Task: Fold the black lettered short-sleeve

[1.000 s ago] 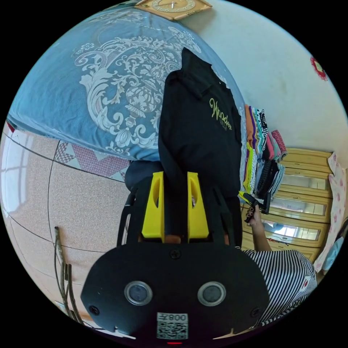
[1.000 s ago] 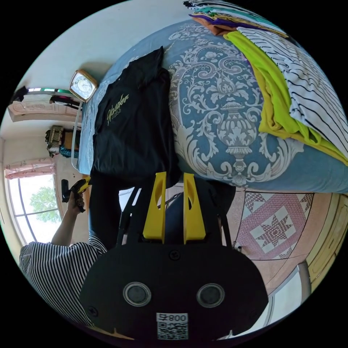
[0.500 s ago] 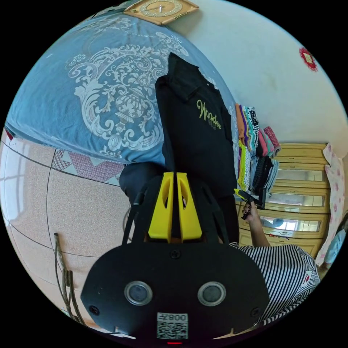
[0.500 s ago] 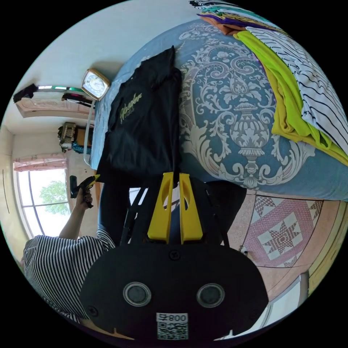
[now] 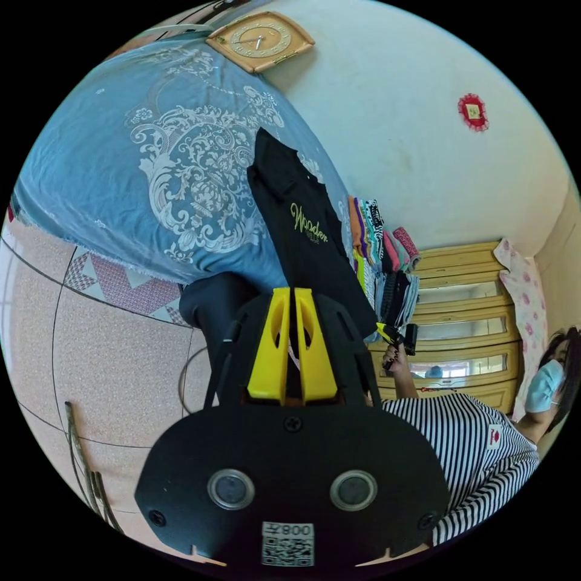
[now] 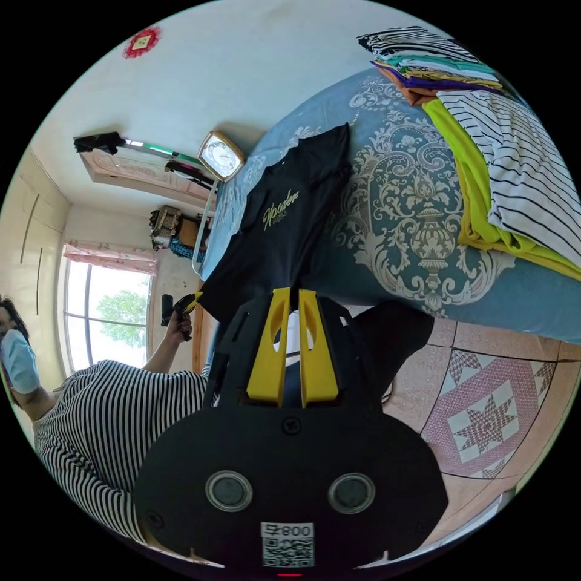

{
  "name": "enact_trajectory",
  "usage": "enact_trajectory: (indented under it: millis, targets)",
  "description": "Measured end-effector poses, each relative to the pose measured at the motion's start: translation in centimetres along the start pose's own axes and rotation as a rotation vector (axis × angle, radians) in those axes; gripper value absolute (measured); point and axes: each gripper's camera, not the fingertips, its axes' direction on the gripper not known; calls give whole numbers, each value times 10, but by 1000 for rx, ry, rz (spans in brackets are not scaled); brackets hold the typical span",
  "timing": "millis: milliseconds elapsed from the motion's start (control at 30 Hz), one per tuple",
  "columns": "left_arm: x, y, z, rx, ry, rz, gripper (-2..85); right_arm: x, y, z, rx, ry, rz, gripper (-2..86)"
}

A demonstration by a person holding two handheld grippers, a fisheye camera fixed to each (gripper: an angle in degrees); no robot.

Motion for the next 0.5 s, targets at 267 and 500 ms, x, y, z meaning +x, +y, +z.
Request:
enact_trajectory:
  millis: [267,500]
  targets:
    - [-36,36,-16,9,52,-12,13,25,43,-9,-9,-27,37,21]
    - [-69,45,-13,26,81,-49,13,50,51,-7,-1,-51,89,21]
